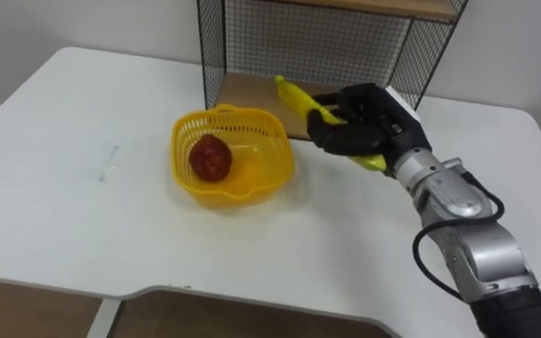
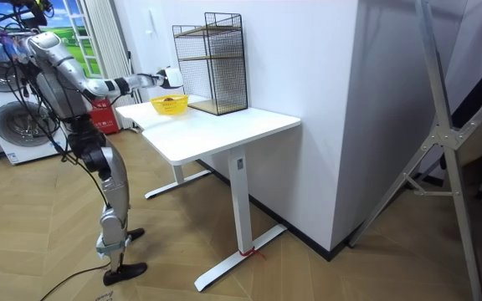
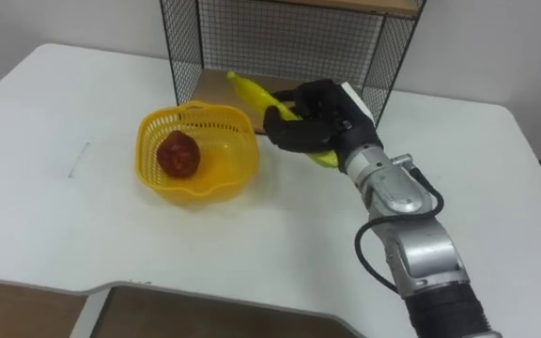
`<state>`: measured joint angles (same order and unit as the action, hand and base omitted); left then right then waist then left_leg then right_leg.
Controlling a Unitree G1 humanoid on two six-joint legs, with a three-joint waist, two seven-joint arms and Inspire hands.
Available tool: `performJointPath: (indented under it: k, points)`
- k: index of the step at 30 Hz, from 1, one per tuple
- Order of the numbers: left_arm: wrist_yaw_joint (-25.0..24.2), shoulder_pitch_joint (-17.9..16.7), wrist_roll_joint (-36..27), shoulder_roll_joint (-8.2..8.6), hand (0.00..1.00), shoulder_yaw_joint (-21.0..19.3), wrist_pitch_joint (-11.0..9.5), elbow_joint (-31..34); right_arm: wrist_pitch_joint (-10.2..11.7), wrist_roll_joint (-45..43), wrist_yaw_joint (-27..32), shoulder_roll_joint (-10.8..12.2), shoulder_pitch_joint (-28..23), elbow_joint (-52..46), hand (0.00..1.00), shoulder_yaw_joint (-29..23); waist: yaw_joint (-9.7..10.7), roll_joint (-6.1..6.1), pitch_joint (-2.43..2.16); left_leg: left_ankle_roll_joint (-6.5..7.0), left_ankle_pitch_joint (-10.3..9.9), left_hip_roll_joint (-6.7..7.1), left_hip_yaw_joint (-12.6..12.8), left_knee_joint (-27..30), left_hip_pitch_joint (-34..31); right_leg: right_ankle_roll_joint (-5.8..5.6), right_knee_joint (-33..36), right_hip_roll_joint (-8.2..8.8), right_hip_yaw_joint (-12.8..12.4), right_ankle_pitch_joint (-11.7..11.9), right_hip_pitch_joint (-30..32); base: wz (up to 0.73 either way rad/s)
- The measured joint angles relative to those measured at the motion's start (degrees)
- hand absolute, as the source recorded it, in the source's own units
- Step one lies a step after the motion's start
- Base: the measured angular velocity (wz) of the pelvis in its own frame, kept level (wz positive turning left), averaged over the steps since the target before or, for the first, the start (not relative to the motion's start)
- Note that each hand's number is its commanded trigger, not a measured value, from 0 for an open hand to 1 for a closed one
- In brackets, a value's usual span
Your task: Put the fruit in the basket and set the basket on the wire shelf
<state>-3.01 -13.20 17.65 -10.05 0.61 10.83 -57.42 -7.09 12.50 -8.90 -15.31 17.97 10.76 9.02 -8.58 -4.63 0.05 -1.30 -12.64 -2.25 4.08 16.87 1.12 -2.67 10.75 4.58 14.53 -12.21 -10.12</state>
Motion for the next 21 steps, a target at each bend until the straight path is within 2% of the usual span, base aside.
performJointPath:
  k: [2,4,5,11,16,21]
  points:
    - [-0.04,-0.02,0.01,-0.03,0.0,0.16,0.0,0.02,-0.01,-1.9,0.0,0.0,1.01,0.0,1.0,1.13,-0.06,-0.26,0.18,0.0,0.0,0.0,-0.07,0.22,-0.3,0.0,-0.02,0.0,0.14,0.0,0.13,0.02]
    - [-0.12,0.52,0.02,-0.04,0.0,0.26,-0.01,0.07,-0.01,-2.52,0.01,0.0,1.58,-0.06,1.0,1.16,-0.59,-0.56,0.7,0.01,-0.02,0.0,-0.23,0.75,-0.68,0.0,-0.05,-0.01,0.33,0.0,0.19,0.05]
    - [-0.13,0.55,0.02,-0.04,0.0,0.29,-0.01,0.07,-0.01,-2.73,0.01,0.0,1.58,-0.06,1.0,1.16,-0.71,-0.62,0.73,0.01,-0.03,0.0,-0.24,0.77,-0.75,0.0,-0.05,-0.01,0.36,0.0,0.2,0.0]
    - [-0.3,0.7,0.01,-0.03,0.0,0.34,-0.01,0.06,-0.01,-5.86,-0.01,0.0,1.72,-0.05,1.0,1.19,-1.33,-0.64,0.75,0.04,-0.06,0.02,-0.98,1.33,-1.77,0.0,0.0,-0.03,1.21,0.0,0.32,0.07]
    - [-0.37,0.73,0.04,-0.07,0.0,0.79,0.03,0.07,-0.01,-6.6,0.72,0.05,2.0,0.32,1.0,1.42,-2.84,-0.44,0.68,0.04,-0.04,0.02,-1.04,1.29,-1.62,0.0,0.01,-0.05,1.19,0.0,0.17,0.0]
    - [-0.36,0.63,0.03,-0.09,0.0,0.82,0.05,0.07,-0.21,-8.66,0.89,0.1,5.82,5.02,1.0,3.57,-3.0,-0.69,0.51,-0.02,0.07,0.09,-1.17,0.96,-1.34,0.0,0.04,-0.05,1.16,0.0,0.07,0.01]
